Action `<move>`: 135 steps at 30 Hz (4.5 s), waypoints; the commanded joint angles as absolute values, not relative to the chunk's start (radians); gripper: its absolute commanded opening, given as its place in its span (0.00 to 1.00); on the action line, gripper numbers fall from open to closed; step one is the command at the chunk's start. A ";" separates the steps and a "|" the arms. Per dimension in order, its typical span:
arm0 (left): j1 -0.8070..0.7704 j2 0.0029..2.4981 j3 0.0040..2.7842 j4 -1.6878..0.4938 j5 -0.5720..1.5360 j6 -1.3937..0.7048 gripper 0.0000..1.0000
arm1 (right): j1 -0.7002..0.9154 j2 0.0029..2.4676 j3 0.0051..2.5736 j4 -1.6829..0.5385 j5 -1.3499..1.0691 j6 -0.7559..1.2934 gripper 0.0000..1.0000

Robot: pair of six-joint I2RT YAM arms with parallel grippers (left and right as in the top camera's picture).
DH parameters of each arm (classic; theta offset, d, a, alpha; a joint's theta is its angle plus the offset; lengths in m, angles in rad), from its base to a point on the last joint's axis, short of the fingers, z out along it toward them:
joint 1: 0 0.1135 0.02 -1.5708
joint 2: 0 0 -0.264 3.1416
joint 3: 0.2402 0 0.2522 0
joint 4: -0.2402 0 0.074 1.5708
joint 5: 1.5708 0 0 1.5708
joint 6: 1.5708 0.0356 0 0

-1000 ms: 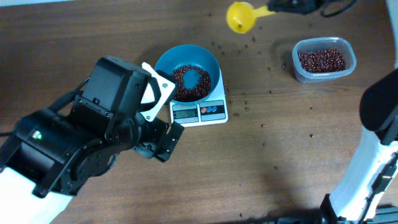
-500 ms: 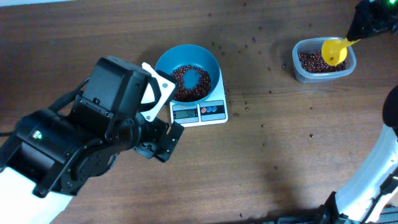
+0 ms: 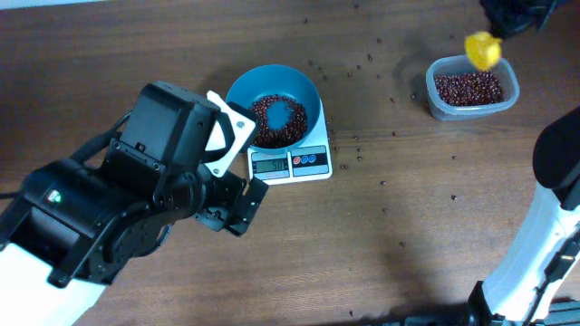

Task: Scoop item into bowl and weigh 50g on scale

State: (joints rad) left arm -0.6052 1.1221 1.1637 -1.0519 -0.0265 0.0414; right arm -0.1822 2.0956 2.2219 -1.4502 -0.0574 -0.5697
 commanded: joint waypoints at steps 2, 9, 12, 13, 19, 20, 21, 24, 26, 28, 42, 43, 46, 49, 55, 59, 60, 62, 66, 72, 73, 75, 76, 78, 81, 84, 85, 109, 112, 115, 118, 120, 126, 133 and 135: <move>-0.601 1.119 1.182 -1.052 -0.033 0.050 0.99 | -0.108 2.065 2.342 -1.468 -0.688 -0.543 0.04; -0.601 1.119 1.182 -1.052 -0.033 0.050 0.99 | 0.127 2.065 2.344 -1.466 -0.788 -0.546 0.04; -0.601 1.119 1.182 -1.052 -0.033 0.050 0.99 | 0.187 2.067 2.330 -1.466 -0.751 -0.597 0.04; -0.601 1.119 1.182 -1.052 -0.033 0.050 0.99 | 0.211 2.067 2.303 -1.465 -0.732 -0.630 0.04; -0.601 1.119 1.182 -1.052 -0.033 0.050 0.99 | 0.237 2.068 2.139 -1.428 -0.714 -0.643 0.04; -0.601 1.119 1.182 -1.052 -0.033 0.050 0.99 | 0.237 2.069 2.121 -1.415 -0.714 -0.643 0.04; -0.601 1.119 1.182 -1.052 -0.033 0.050 0.99 | 0.237 2.069 2.105 -1.399 -0.714 -0.643 0.04; -0.601 1.119 1.182 -1.052 -0.033 0.050 0.99 | 0.244 2.070 2.022 -1.310 -0.714 -0.643 0.04; -0.601 1.119 1.182 -1.052 -0.033 0.050 0.99 | 0.252 2.071 1.993 -1.277 -0.690 -0.643 0.04; -0.601 1.119 1.182 -1.052 -0.033 0.050 0.99 | 0.252 2.071 1.993 -1.254 -0.666 -0.643 0.04; -0.601 1.119 1.182 -1.052 -0.033 0.050 0.99 | 0.293 2.084 1.993 -1.147 -0.455 -0.643 0.04; -0.601 1.119 1.182 -1.052 -0.033 0.050 0.99 | 0.292 2.084 1.993 -1.144 -0.455 -0.643 0.04; -0.601 1.119 1.182 -1.052 -0.033 0.050 0.99 | 0.292 2.084 1.993 -1.125 -0.448 -0.643 0.04; -0.601 1.119 1.182 -1.052 -0.033 0.050 0.99 | 0.292 2.084 1.993 -1.115 -0.384 -0.643 0.04; -0.601 1.119 1.182 -1.052 -0.033 0.050 0.99 | 0.292 2.084 1.993 -1.103 -0.381 -0.638 0.04; -0.601 1.119 1.182 -1.053 -0.033 0.050 0.99 | 0.292 2.083 1.993 -1.110 -0.381 -0.638 0.04; -0.601 1.119 1.182 -1.052 -0.033 0.050 0.99 | 0.292 2.083 1.993 -1.110 -0.380 -0.639 0.04; -0.601 1.119 1.182 -1.052 -0.033 0.050 0.99 | 0.292 2.082 1.993 -1.110 -0.380 -0.639 0.04; -0.601 1.119 1.182 -1.052 -0.033 0.050 0.99 | 0.281 2.082 1.993 -1.110 -0.380 -0.638 0.04; -0.601 1.119 1.182 -1.052 -0.033 0.050 0.99 | 0.260 2.061 2.003 -1.111 -0.451 -0.620 0.04; -0.601 1.119 1.182 -1.052 -0.033 0.050 0.99 | 0.260 2.057 2.009 -1.111 -0.472 -0.620 0.04; -0.601 1.119 1.182 -1.052 -0.033 0.050 0.99 | 0.260 2.045 2.029 -1.111 -0.533 -0.607 0.04; -0.601 1.119 1.182 -1.052 -0.033 0.050 0.99 | 0.260 2.037 2.037 -1.111 -0.557 -0.589 0.04; -0.601 1.119 1.182 -1.052 -0.033 0.050 0.99 | 0.259 2.001 2.045 -1.122 -0.572 -0.587 0.04; -0.601 1.119 1.182 -1.052 -0.033 0.050 0.99 | 0.259 1.936 2.048 -1.115 -0.534 -0.587 0.04; -0.601 1.119 1.182 -1.052 -0.033 0.050 0.99 | 0.253 1.866 2.048 -1.074 -0.375 -0.587 0.04; -0.601 1.119 1.182 -1.052 -0.033 0.050 0.99 | 0.243 1.840 2.048 -1.046 -0.326 -0.587 0.04; -0.601 1.119 1.182 -1.052 -0.033 0.050 0.99 | -0.467 1.456 1.822 -1.596 -0.205 0.173 0.04; -0.601 1.119 1.182 -1.052 -0.033 0.050 0.99 | -0.467 1.456 1.569 -1.467 -0.205 0.214 0.04; -0.601 1.119 1.182 -1.052 -0.033 0.050 0.99 | -0.471 1.456 1.351 -1.306 -0.205 0.262 0.04; -0.601 1.119 1.182 -1.052 -0.033 0.050 0.99 | -0.500 1.456 1.156 -1.063 -0.217 0.275 0.04; -0.601 1.119 1.182 -1.052 -0.033 0.050 0.98 | -0.519 1.456 1.071 -0.934 -0.268 0.276 0.04; -0.601 1.119 1.182 -1.052 -0.033 0.050 0.99 | -0.544 1.456 1.013 -0.855 -0.345 0.276 0.52; -0.601 1.119 1.182 -1.052 -0.033 0.050 0.99 | -0.544 1.440 1.014 -0.855 -0.546 0.271 0.99; -0.601 1.119 1.182 -1.052 -0.033 0.050 0.99 | -0.544 1.398 1.014 -0.855 -0.603 0.266 0.99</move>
State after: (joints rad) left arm -0.6052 1.1221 1.1671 -1.0538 -0.0269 0.0418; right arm -0.5392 1.4639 1.0271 -0.8585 -0.4911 0.2771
